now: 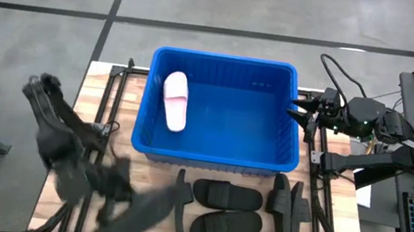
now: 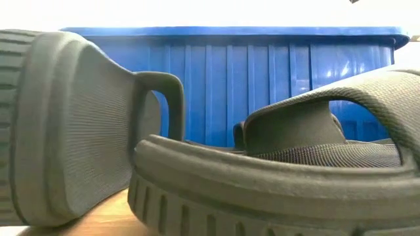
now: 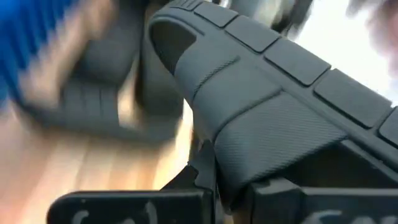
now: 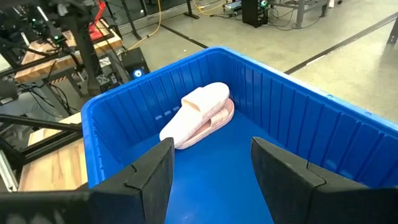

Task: Pick and place slides into bin
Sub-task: Put the black slide into the bin

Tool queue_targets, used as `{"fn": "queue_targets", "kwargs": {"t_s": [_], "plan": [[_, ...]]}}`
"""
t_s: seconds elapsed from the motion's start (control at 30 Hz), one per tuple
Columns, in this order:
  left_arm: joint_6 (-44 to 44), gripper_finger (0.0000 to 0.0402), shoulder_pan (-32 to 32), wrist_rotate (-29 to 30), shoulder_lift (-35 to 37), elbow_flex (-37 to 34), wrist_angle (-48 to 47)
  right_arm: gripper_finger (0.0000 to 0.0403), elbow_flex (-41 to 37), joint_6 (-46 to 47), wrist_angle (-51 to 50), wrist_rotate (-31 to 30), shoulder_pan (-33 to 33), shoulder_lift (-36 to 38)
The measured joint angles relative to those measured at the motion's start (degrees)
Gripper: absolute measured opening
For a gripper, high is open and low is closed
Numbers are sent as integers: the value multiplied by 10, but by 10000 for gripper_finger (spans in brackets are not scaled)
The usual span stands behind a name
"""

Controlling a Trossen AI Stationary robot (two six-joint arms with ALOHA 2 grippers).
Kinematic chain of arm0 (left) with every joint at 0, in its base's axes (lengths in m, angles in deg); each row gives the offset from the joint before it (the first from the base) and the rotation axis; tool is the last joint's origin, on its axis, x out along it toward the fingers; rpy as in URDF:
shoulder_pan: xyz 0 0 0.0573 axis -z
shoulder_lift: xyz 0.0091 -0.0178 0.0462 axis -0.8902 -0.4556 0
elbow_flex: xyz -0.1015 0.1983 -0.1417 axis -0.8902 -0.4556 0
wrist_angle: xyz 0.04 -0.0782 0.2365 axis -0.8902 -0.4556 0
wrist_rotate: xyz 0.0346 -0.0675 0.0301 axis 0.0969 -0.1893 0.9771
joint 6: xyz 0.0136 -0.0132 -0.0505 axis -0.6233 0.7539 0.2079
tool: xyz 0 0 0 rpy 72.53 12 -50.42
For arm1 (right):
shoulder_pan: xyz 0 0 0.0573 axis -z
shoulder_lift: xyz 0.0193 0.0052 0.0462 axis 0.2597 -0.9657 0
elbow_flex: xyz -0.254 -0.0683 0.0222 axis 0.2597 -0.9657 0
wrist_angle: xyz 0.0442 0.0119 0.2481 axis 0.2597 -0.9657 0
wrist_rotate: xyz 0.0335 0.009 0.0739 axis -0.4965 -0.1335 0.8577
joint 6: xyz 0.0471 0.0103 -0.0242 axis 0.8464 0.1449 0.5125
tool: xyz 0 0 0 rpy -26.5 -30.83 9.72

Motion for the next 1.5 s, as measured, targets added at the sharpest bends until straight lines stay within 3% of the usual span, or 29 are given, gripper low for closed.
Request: {"fn": "queue_targets", "kwargs": {"t_s": [0.07,0.13,0.23,0.37,0.53,0.67,0.83,1.07,1.3,1.5], "plan": [[-72,1,-31,87,25,25,-2,203,0,0,0,0,0,0],[-178,0,-84,128,31,46,-3,203,0,0,0,0,0,0],[-312,0,-189,127,22,60,-8,203,0,2,0,0,0,0],[-425,0,-330,96,-11,71,-10,203,0,10,1,0,0,0],[-485,0,-486,75,-85,80,-12,203,0,13,4,0,0,0],[-535,0,-568,56,-156,86,-13,203,0,29,5,0,0,0],[-575,0,-609,72,-243,110,-39,203,0,30,5,0,0,0],[-595,0,-627,211,-352,194,-137,203,0,30,5,-1,0,0],[-601,0,-638,210,-446,254,-184,203,0,30,5,-1,0,0],[-601,0,-641,212,-482,268,-218,203,0,30,5,-1,0,0]]}}
